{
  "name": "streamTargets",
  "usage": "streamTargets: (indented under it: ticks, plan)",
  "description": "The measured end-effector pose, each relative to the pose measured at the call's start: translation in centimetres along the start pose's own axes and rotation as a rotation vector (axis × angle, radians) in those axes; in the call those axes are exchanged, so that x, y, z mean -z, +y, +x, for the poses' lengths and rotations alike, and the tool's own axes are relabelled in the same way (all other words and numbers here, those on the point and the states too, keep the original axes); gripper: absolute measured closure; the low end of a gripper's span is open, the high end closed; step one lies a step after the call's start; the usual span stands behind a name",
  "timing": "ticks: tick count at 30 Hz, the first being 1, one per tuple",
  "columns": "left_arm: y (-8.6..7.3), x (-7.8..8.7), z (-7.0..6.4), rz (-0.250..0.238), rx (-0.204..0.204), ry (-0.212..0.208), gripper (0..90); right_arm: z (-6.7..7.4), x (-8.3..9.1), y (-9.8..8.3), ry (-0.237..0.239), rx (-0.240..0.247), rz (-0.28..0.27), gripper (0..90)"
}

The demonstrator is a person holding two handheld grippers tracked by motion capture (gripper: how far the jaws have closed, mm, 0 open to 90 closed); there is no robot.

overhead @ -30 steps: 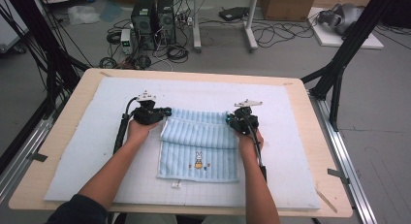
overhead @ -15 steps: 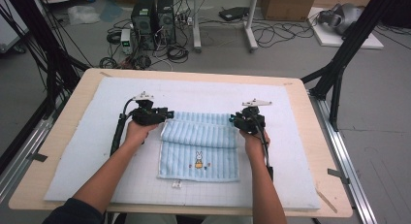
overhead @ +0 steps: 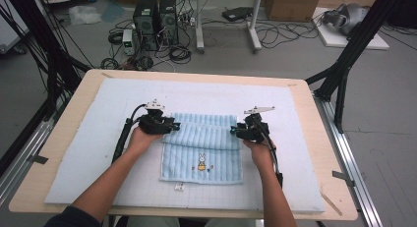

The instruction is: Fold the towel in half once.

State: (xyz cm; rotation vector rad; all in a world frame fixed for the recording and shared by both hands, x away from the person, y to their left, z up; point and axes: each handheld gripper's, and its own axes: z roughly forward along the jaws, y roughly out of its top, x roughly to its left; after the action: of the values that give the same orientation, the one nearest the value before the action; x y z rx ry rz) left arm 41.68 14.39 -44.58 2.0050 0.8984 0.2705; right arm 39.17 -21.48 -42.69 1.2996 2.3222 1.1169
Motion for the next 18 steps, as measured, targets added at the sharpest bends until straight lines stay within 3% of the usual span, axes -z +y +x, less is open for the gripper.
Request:
streamTargets:
  ticks: [6, 10, 13, 18]
  plan:
    - [-0.59, 0.20, -0.46, 0.007, -0.040, -0.003, 70.5, 0.15, -0.62, -0.18, 0.005, 0.009, 0.052, 64.3]
    - [-0.61, 0.39, -0.64, 0.018, -0.051, -0.016, 83.4, 0.19, -0.59, -0.26, 0.002, 0.020, 0.069, 75.5]
    - [-0.73, 0.48, -0.67, 0.012, -0.046, -0.023, 85.8, 0.14, -0.45, -0.32, -0.001, 0.025, 0.078, 86.3]
    - [-1.06, 0.97, -0.50, -0.017, 0.002, -0.051, 86.4, 0.27, -0.36, -0.48, 0.000, 0.046, 0.078, 88.8]
